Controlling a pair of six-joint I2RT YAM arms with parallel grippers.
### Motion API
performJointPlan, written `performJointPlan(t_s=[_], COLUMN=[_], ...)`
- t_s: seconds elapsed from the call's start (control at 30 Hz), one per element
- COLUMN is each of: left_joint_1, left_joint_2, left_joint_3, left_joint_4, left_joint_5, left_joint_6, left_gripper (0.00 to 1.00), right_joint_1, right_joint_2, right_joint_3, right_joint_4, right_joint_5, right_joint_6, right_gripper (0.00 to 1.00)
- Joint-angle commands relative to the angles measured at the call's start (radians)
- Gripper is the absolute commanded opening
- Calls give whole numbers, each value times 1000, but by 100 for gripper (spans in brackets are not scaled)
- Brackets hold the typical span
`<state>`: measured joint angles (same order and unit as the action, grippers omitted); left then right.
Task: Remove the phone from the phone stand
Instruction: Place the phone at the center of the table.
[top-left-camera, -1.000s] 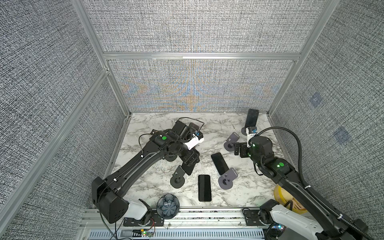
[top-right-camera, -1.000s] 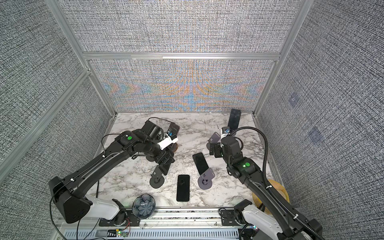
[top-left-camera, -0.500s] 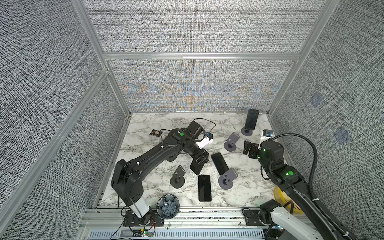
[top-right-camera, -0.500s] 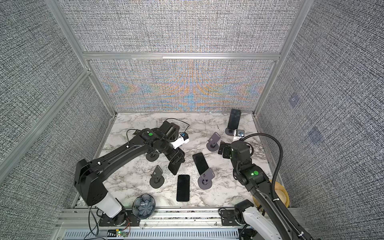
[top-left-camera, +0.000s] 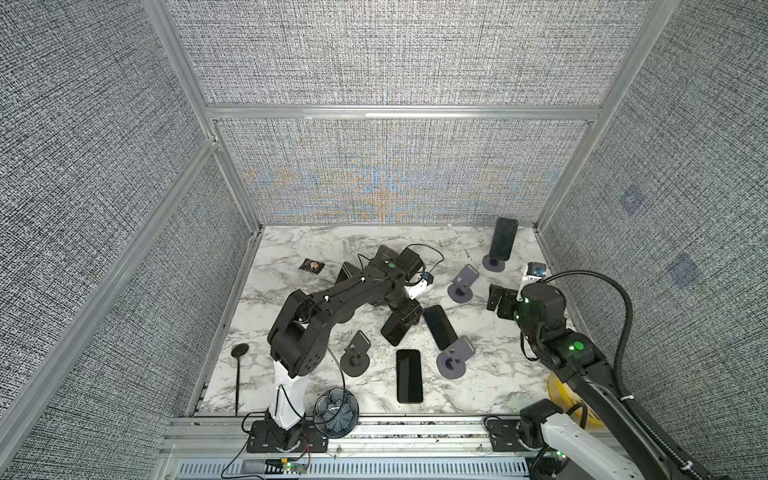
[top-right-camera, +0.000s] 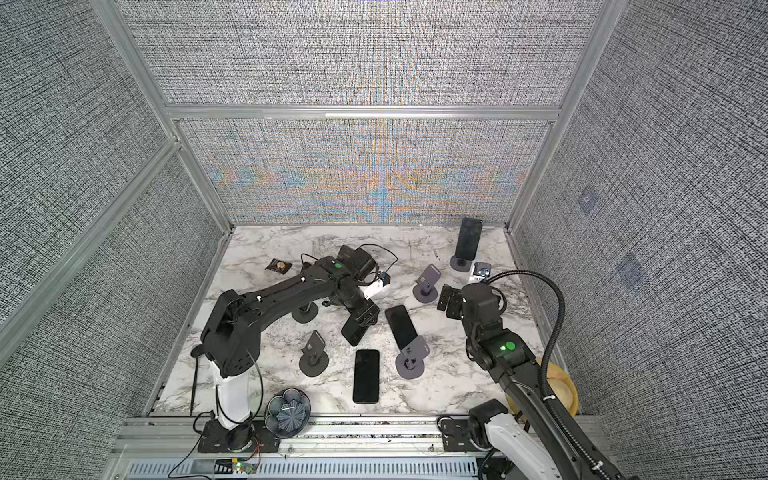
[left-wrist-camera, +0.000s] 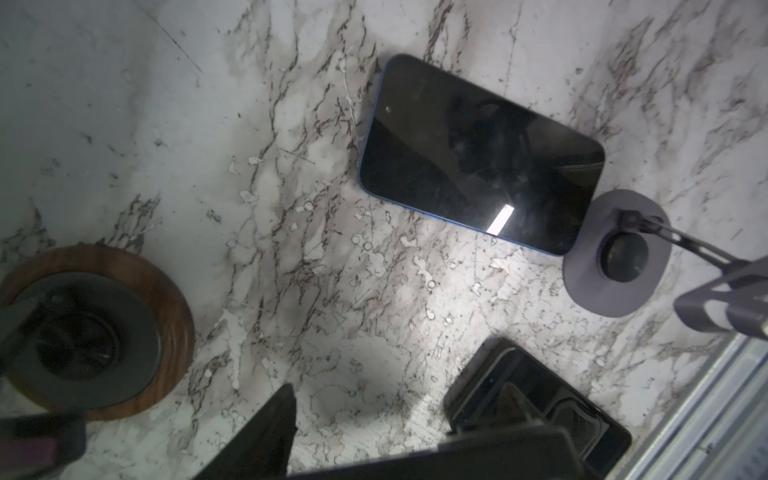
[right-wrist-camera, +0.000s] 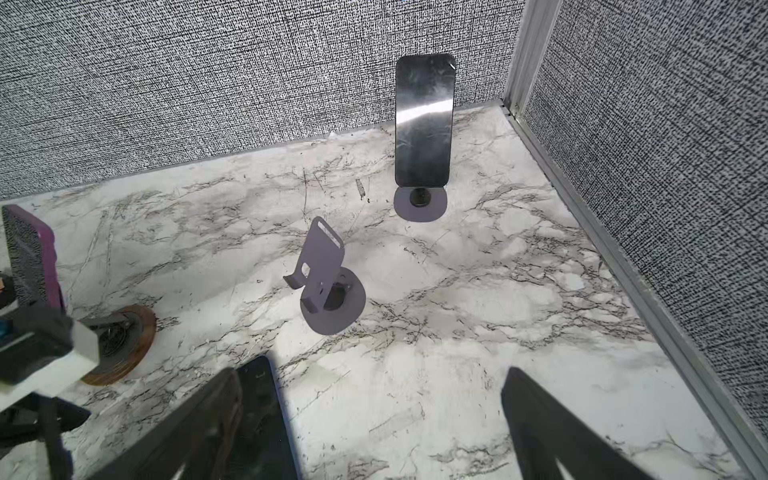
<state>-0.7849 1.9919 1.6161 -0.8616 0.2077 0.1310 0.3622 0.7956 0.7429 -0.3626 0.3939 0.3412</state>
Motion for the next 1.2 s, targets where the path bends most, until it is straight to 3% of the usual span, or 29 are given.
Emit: performJointPlan(t_s=[0.0, 0.47, 0.97, 1.17], left_joint_1=[1, 3, 10, 11], left_joint_2=[45, 174, 211, 212], left_joint_3=[24, 54, 19, 16], left_joint_4=[-29, -33, 31, 35], left_joint_5=[-37, -51, -40, -43], left_joint_6=[39, 30, 33, 33], left_gripper=[54, 57, 58, 64], right_joint_1=[-2, -12, -15, -16], right_joint_2=[1, 11, 14, 31], right_joint_3=[-7, -8, -10, -5], right_joint_4=[2, 1, 0, -7], right_joint_5=[9, 0, -1, -6], right_joint_6=[9, 12, 12, 19], right_gripper=[99, 99, 99, 99])
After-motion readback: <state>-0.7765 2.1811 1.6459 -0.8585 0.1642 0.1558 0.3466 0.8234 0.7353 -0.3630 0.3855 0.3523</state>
